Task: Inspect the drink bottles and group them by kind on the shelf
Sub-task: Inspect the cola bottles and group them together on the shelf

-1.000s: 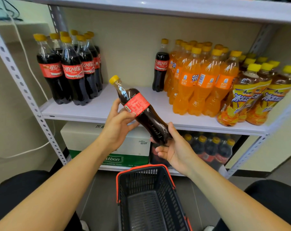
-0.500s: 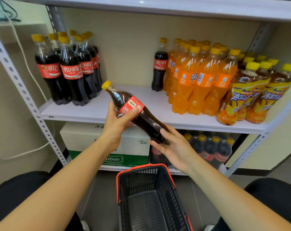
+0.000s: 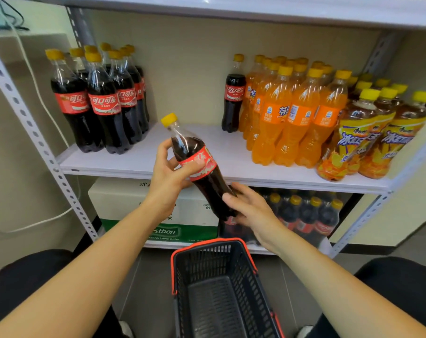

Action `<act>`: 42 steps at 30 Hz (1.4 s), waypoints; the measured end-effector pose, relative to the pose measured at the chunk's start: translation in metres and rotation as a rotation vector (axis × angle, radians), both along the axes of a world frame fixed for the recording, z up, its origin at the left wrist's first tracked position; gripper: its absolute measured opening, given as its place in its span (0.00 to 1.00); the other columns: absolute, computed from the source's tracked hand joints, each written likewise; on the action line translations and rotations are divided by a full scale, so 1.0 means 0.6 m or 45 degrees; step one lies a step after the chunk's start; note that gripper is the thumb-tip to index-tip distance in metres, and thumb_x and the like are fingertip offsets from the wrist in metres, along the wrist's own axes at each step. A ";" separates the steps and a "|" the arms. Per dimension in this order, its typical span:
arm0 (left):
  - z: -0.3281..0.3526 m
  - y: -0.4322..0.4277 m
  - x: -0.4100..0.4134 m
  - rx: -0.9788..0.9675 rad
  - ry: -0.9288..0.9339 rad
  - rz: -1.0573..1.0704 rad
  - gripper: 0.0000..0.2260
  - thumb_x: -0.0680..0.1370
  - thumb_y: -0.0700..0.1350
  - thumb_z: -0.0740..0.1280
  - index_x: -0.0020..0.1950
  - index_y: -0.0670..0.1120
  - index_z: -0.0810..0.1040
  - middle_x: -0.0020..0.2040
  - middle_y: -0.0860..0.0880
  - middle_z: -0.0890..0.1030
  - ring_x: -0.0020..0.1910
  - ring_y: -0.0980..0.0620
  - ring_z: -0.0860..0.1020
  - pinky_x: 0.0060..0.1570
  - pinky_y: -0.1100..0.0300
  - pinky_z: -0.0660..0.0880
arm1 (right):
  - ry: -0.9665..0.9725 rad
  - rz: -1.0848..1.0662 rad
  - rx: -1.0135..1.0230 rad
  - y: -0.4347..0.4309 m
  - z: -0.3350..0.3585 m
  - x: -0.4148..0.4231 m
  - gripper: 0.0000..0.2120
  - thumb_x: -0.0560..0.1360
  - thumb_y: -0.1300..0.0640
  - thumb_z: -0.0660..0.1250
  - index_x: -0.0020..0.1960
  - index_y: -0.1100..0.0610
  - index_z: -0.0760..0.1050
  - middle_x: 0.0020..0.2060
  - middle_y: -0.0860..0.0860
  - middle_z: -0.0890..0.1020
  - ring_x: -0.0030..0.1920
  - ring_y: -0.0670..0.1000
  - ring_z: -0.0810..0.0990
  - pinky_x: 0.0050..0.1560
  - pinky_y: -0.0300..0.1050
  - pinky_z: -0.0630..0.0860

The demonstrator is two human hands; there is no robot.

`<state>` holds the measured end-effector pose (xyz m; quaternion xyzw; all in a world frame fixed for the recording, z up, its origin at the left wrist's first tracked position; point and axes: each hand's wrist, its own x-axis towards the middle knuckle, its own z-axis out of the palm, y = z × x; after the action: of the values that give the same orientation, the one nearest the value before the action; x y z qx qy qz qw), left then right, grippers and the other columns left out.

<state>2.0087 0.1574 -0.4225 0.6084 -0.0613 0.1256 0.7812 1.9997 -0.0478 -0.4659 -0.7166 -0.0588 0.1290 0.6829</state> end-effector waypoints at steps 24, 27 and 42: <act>0.046 -0.016 -0.039 1.054 -0.414 0.097 0.10 0.73 0.45 0.79 0.52 0.49 0.83 0.44 0.53 0.85 0.41 0.50 0.82 0.43 0.50 0.81 | -0.671 -0.126 -0.502 -0.038 -0.021 0.014 0.36 0.62 0.58 0.85 0.67 0.48 0.76 0.57 0.43 0.83 0.59 0.44 0.81 0.59 0.43 0.77; 0.048 -0.014 -0.041 1.081 -0.403 0.158 0.09 0.73 0.51 0.77 0.49 0.49 0.83 0.42 0.54 0.85 0.40 0.51 0.81 0.43 0.50 0.80 | -0.677 -0.134 -0.543 -0.042 -0.016 0.018 0.37 0.61 0.57 0.85 0.67 0.46 0.75 0.57 0.42 0.83 0.59 0.43 0.81 0.59 0.42 0.77; 0.043 -0.009 -0.028 0.771 -0.187 0.012 0.04 0.81 0.45 0.70 0.51 0.51 0.86 0.46 0.53 0.87 0.48 0.51 0.84 0.47 0.50 0.82 | -0.576 -0.063 -0.509 -0.045 -0.016 0.021 0.38 0.62 0.60 0.85 0.69 0.51 0.76 0.59 0.46 0.83 0.60 0.47 0.82 0.64 0.53 0.78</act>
<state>1.9918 0.1519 -0.3969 0.8031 -0.1495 0.1487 0.5573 2.0126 -0.0745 -0.4757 -0.8487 -0.1653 -0.0414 0.5008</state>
